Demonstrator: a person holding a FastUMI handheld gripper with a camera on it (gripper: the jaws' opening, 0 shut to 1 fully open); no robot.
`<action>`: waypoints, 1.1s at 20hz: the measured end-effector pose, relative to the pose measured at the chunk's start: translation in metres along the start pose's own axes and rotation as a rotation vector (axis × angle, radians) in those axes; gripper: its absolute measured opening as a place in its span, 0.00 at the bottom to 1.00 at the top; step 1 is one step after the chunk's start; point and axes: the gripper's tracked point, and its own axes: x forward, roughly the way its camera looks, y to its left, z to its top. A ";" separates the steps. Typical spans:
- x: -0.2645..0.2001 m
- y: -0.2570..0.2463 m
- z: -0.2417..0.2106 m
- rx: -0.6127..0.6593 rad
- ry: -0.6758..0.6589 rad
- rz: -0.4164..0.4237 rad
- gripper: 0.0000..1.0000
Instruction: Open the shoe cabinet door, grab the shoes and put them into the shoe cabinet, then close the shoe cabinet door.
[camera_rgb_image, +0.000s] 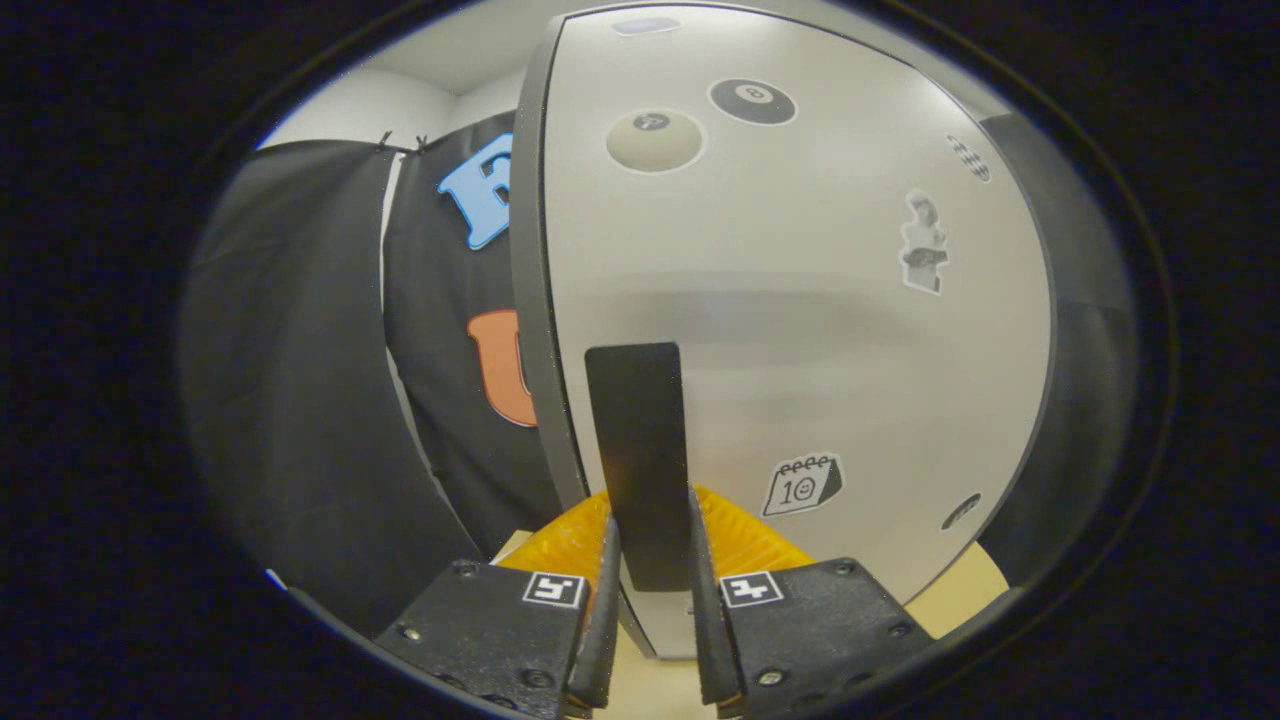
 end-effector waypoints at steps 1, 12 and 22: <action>-0.003 0.000 0.000 -0.011 -0.003 0.002 0.34; -0.076 -0.010 -0.015 -0.045 -0.005 0.063 0.26; -0.120 -0.031 -0.018 -0.019 -0.014 0.102 0.24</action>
